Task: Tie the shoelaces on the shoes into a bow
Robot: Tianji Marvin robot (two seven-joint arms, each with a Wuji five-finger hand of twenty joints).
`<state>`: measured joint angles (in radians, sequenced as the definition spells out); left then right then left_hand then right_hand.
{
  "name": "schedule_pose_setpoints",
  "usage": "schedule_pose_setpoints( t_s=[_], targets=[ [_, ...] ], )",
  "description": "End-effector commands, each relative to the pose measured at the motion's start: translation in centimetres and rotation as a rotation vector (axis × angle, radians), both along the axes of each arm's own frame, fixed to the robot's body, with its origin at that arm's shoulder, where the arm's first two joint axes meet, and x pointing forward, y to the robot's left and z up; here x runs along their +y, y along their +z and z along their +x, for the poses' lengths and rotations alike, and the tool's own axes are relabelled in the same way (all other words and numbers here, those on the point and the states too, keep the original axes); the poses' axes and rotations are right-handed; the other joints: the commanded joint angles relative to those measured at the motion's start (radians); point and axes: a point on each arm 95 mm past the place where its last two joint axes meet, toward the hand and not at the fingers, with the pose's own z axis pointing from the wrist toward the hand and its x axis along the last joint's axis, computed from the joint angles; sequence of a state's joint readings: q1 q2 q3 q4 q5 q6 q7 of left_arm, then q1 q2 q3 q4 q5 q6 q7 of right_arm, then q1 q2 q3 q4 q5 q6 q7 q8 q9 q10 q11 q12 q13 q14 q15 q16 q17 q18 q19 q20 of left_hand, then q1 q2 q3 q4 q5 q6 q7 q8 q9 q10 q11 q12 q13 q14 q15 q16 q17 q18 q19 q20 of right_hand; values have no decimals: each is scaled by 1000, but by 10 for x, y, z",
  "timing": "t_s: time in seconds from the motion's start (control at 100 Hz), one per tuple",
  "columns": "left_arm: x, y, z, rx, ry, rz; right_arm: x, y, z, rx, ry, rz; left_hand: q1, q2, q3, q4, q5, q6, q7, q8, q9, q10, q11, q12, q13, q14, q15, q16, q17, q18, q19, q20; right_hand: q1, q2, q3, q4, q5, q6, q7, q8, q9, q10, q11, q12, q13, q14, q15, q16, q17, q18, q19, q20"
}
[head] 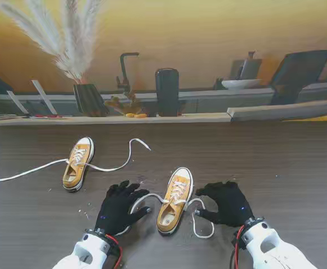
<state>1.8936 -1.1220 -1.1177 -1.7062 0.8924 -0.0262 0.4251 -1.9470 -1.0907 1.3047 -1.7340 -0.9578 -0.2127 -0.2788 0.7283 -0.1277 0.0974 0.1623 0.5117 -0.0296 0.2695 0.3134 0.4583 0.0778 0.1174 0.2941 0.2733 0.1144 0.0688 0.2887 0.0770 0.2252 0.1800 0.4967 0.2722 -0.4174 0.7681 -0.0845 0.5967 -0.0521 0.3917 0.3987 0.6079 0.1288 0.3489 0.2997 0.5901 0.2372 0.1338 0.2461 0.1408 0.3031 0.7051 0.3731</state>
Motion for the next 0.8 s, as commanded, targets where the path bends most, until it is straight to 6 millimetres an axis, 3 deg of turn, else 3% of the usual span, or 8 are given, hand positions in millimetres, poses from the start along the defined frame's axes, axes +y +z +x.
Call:
schedule_pose_setpoints(
  t_s=[0.0,0.24,0.59,0.79],
  targets=[
    [-1,2,-1,10,1,7,0,1,-1,5,7,-2,4,25,4,1,13,17,1,-2,10,11,4,-8,14,3,-1,-18,0,-16,-13,15,-3,16,0,30,12,10,-1,-16,21,12,-1,1,3,9,2,13,-2,3,4,10],
    [4,0,-6,7,7,14,5,2,-1,0,16,-6,6,25,3,1,13,16,0,-1,11,9,4,-8,15,2,-1,-18,-1,-15,-14,16,-2,10,2,31,12,10,-1,-16,22,12,0,2,8,8,4,15,2,6,6,11],
    [24,-2,-6,-21,17,-6,21,-4,9,-96,32,-107,11,20,9,2,19,16,3,0,15,11,5,-8,14,2,-2,-19,-6,-16,-20,11,20,-75,48,20,17,41,6,-13,35,11,51,31,44,10,34,31,27,42,45,32],
    [25,-4,-8,-7,24,12,32,-10,17,-106,23,-119,8,22,12,0,19,17,3,-1,16,11,5,-8,15,3,-2,-19,-4,-14,-19,10,41,-96,50,17,42,47,18,-12,36,14,82,45,56,11,54,42,40,56,72,48]
  ],
)
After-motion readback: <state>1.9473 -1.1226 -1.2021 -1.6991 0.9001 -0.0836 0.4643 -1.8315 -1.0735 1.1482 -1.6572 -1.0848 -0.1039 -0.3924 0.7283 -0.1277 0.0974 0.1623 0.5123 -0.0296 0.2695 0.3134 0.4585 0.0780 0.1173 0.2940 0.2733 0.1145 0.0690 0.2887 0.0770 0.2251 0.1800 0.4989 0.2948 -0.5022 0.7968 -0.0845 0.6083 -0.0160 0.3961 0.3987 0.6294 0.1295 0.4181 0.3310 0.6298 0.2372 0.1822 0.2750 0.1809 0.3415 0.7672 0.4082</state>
